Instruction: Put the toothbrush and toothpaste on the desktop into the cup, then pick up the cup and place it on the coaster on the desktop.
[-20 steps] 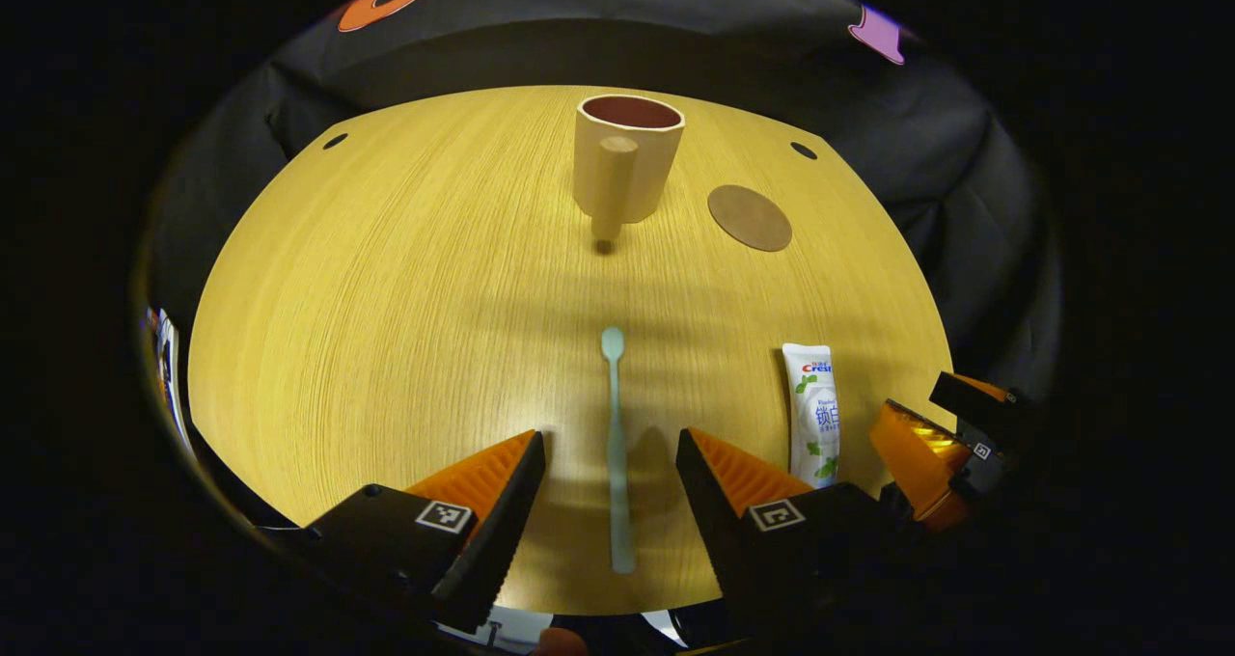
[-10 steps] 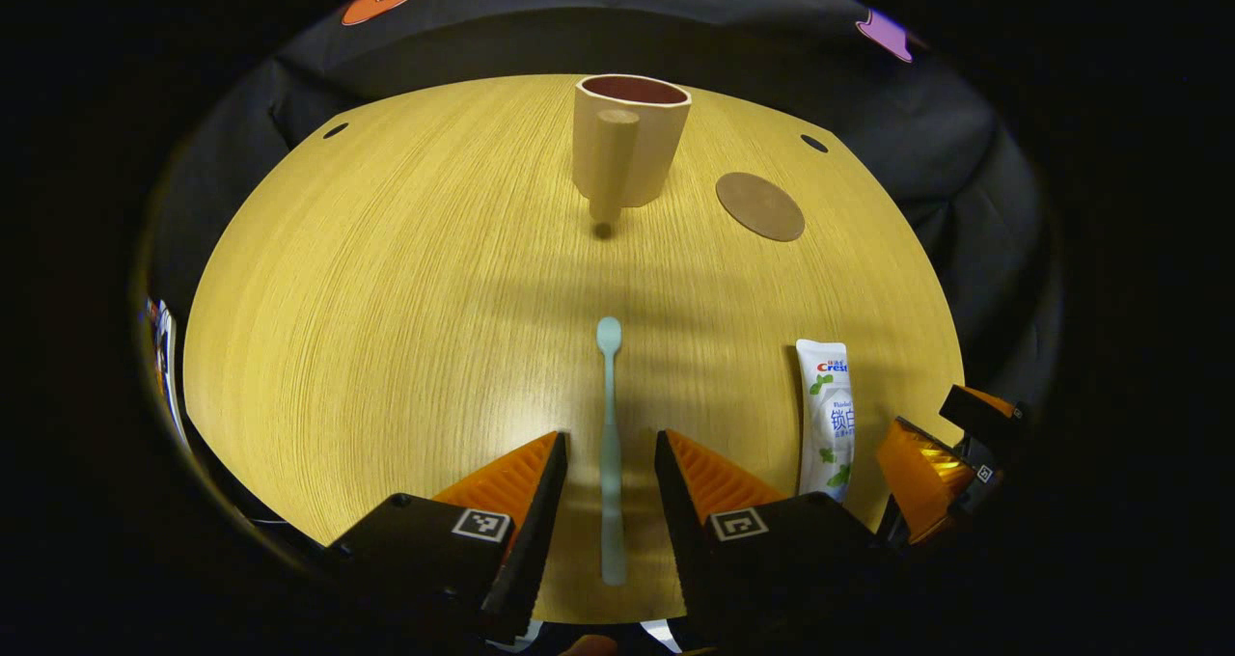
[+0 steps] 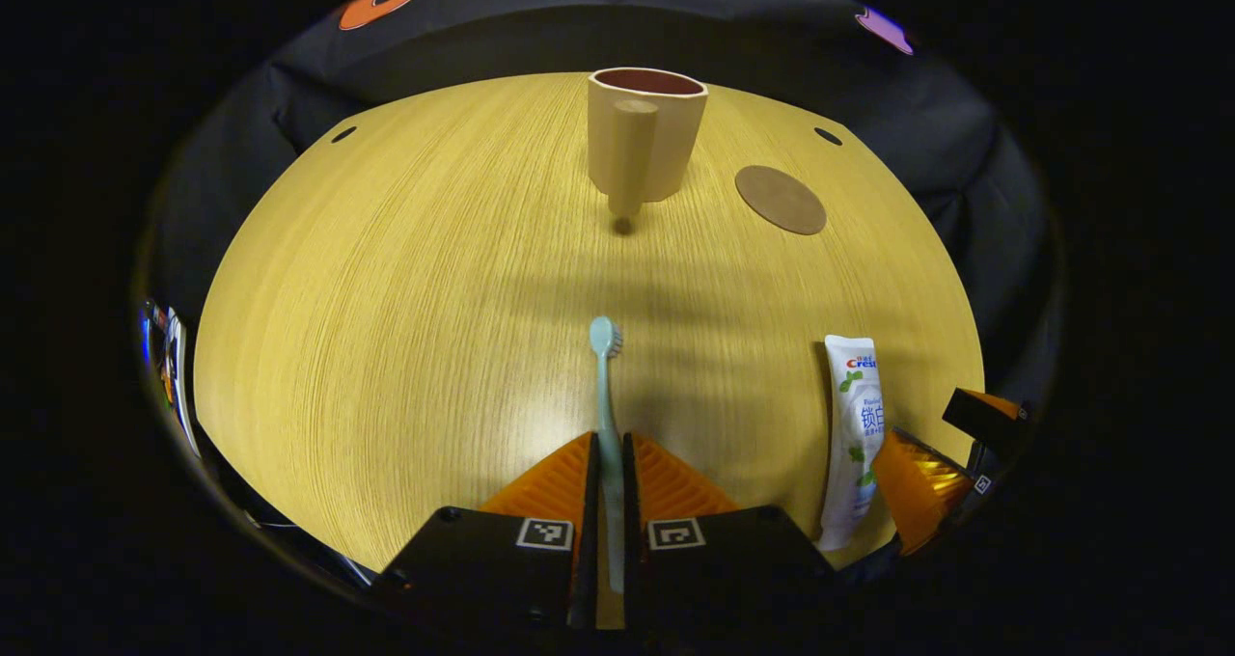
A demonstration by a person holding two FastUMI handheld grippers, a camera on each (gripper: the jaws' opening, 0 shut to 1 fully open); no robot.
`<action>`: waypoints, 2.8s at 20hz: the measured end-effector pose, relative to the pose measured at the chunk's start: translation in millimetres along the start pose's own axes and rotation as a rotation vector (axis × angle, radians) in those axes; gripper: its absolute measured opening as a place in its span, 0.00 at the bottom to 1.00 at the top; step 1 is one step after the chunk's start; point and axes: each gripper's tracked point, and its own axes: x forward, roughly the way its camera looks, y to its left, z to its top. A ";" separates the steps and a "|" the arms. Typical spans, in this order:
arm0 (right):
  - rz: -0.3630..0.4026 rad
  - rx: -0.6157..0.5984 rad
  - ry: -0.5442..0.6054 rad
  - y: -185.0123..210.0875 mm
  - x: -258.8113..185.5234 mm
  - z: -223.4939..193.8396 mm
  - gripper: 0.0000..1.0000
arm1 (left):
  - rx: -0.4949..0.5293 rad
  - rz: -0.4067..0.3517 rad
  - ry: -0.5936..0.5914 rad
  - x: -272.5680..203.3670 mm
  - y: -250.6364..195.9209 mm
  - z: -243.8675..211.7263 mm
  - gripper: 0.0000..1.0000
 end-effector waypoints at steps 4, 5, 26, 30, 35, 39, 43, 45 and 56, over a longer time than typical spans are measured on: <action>0.007 0.010 0.055 4.9 9.3 -10.4 0.95 | -0.012 -0.024 0.005 -1.0 0.3 -0.7 0.09; 0.009 0.006 0.064 7.9 15.2 -12.9 0.98 | -0.018 -0.023 0.005 -1.9 1.0 0.3 0.08; 0.035 0.034 0.089 14.2 -1.7 8.6 0.18 | 0.020 -0.001 -0.458 -107.7 -3.0 182.4 0.08; 0.022 0.045 0.045 2.6 -13.7 25.9 0.19 | 0.009 -0.030 -0.626 -117.8 -8.3 244.6 0.07; -0.012 0.068 0.040 -17.3 -18.7 25.2 0.19 | 0.001 -0.059 -0.848 -130.9 -16.1 315.7 0.07; -0.028 0.089 0.050 -30.6 -19.9 21.8 0.19 | 0.035 -0.086 -0.964 -128.1 -26.2 356.3 0.07; -0.041 0.099 0.055 -38.0 -19.5 20.2 0.19 | 0.032 -0.099 -0.968 -108.2 -31.2 369.1 0.07; -0.044 0.108 0.057 -40.7 -18.3 19.2 0.19 | 0.017 -0.110 -0.963 -100.5 -31.6 370.6 0.07; -0.055 0.123 0.074 -44.5 -5.9 11.2 0.19 | 0.040 -0.098 -0.943 -83.8 -29.0 359.1 0.26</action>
